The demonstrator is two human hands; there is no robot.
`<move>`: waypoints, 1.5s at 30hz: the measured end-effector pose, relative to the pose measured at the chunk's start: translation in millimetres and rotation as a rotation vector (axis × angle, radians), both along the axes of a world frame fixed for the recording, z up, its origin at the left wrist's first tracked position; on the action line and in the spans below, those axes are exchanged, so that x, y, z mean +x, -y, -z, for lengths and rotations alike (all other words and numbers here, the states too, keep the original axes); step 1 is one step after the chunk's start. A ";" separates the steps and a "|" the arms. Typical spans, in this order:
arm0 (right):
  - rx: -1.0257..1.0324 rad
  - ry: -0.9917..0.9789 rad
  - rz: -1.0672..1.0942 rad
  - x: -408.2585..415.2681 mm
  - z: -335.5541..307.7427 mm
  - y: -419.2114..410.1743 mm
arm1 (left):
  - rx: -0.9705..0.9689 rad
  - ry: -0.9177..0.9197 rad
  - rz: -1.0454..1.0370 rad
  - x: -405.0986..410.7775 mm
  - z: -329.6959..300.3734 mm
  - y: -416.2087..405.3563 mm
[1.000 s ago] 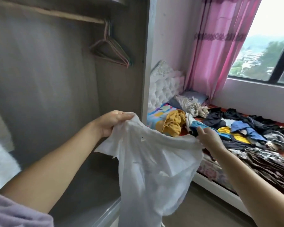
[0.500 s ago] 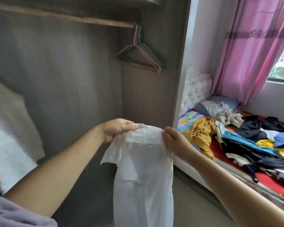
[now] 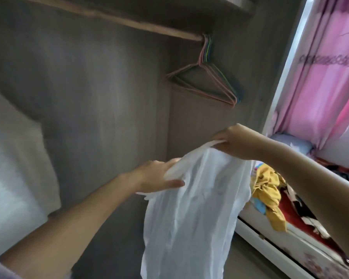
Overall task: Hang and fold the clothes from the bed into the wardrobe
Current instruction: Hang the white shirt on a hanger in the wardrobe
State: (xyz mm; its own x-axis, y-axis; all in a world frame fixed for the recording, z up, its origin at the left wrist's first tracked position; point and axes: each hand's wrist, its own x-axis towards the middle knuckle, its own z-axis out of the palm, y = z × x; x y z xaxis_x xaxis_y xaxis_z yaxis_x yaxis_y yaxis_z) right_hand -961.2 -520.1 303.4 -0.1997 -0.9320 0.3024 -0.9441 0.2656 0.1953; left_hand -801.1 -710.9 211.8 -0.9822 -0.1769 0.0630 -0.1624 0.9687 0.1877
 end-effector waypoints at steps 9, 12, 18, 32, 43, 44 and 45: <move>-0.041 -0.035 0.305 -56.1 14.7 36.6 | -0.031 -0.370 -0.192 -62.3 -15.8 64.4; 0.097 0.060 0.414 -82.7 13.2 54.6 | 0.246 -0.452 -0.187 -84.2 -41.4 76.5; 0.449 0.492 0.353 -143.6 -32.2 82.0 | 0.276 -0.258 -0.227 -120.4 -93.8 103.8; -0.296 -0.159 0.502 -251.2 -111.8 212.2 | 0.244 -0.384 -0.401 -164.8 -104.6 146.7; -0.802 0.323 0.050 -221.7 -43.3 196.8 | 0.373 -0.327 -0.727 -117.2 -85.8 176.0; -0.835 0.571 -0.011 -213.4 -29.7 193.3 | 0.451 -0.293 -0.735 -107.7 -82.2 178.4; -0.810 0.863 -0.077 -204.2 -18.7 190.4 | 0.538 -0.264 -0.729 -98.0 -78.3 180.6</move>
State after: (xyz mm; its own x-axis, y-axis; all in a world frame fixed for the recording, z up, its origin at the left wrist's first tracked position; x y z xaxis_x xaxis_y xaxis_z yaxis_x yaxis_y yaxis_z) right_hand -1165.4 -710.6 322.1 -0.5788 -0.5494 0.6026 -0.6998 -0.0447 -0.7129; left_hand -899.1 -891.5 290.1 -0.5838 -0.8119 -0.0006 -0.5823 0.4181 0.6972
